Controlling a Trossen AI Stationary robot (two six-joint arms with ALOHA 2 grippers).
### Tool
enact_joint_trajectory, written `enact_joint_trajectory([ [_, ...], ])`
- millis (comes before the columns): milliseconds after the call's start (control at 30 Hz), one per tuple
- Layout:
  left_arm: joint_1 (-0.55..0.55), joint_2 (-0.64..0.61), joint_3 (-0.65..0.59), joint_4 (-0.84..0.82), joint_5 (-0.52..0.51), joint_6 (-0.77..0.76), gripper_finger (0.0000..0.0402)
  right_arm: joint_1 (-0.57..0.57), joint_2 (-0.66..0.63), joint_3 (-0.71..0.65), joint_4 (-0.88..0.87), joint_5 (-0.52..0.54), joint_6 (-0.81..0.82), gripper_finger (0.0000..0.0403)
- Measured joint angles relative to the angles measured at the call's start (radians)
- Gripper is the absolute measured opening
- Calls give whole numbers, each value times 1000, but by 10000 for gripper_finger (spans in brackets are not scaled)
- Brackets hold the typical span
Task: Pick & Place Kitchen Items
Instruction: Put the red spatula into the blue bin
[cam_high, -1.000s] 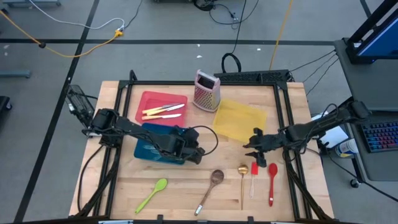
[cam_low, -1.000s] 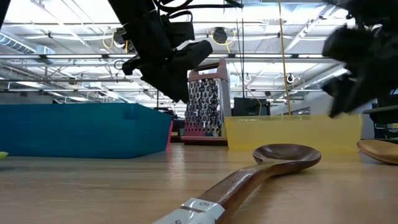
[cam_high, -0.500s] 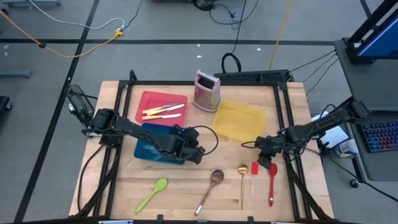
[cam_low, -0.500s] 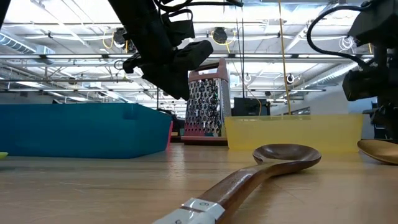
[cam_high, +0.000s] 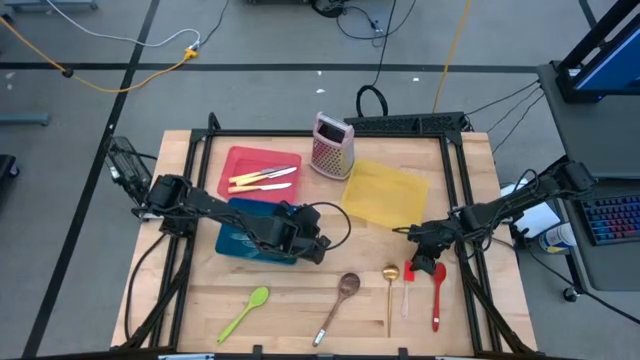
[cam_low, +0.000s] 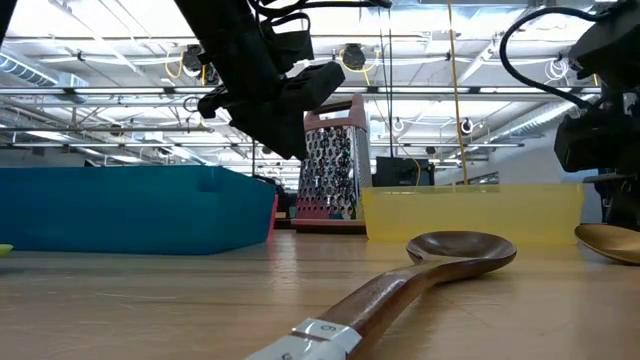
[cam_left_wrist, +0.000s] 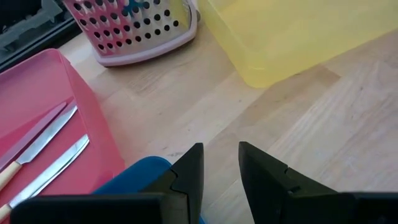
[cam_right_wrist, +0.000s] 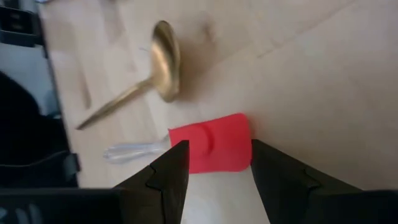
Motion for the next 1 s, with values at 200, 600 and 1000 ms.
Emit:
enact_joint_trajectory([
  [200,-1,0,0,0,0,0,106,0,0,-70,124,-27,13,164],
  [600,0,0,0,0,0,0,106,1,2,-85,140,-64,-110,45],
  [1000,0,0,0,-1,1,1,106,-1,3,-89,184,-58,-300,1],
])
